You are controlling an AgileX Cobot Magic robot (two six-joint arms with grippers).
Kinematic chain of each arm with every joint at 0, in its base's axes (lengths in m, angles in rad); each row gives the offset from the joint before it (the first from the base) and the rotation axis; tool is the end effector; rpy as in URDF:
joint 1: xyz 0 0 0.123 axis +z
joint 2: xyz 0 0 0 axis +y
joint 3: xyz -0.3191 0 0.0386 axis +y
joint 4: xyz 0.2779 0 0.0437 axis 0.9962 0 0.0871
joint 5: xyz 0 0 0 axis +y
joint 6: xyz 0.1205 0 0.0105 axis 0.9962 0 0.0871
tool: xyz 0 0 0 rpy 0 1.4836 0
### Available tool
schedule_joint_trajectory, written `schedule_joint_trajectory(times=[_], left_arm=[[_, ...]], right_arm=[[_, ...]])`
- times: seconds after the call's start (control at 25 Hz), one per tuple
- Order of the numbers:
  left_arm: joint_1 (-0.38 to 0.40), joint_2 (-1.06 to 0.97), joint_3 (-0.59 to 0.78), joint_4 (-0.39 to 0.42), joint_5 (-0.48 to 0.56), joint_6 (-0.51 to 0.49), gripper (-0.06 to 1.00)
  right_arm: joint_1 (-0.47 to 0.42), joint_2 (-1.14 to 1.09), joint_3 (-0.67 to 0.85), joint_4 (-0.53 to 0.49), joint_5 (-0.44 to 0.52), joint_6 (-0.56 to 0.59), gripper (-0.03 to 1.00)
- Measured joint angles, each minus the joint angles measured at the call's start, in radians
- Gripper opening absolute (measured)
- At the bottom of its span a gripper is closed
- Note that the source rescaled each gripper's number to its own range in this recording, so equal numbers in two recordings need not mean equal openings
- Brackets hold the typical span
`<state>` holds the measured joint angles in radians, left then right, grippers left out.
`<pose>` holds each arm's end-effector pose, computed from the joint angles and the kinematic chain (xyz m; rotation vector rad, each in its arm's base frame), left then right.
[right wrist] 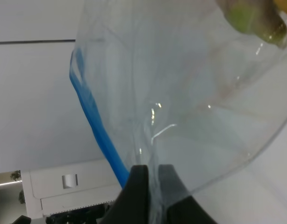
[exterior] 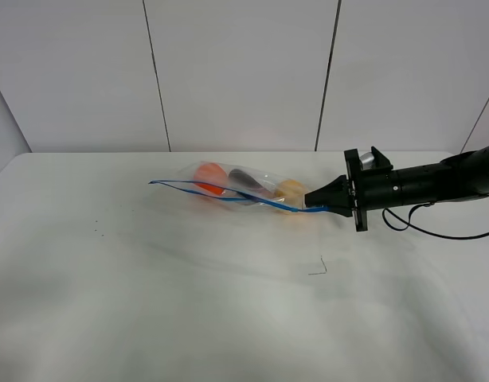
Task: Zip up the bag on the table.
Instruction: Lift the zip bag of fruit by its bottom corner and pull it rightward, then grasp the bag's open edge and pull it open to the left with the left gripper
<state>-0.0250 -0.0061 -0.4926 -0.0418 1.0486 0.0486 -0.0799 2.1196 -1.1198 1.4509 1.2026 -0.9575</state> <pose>0.0119 -0.0047 0.2770 0.0764 2.0315 -0.0351 0.4100 0.0796 0.1222 0.1568 2.4420 1.6713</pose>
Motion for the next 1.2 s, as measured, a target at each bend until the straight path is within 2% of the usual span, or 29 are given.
schedule_joint_trajectory(times=[0.96, 1.2], left_arm=[[0.0, 0.004, -0.013, 0.016, -0.008, -0.019, 0.99], [0.0, 0.242, -0.166, 0.026, -0.066, -0.005, 0.99]], right_arm=[[0.0, 0.0, 0.0, 0.0, 0.0, 0.002, 0.0], [0.0, 0.0, 0.0, 0.001, 0.0, 0.002, 0.0]])
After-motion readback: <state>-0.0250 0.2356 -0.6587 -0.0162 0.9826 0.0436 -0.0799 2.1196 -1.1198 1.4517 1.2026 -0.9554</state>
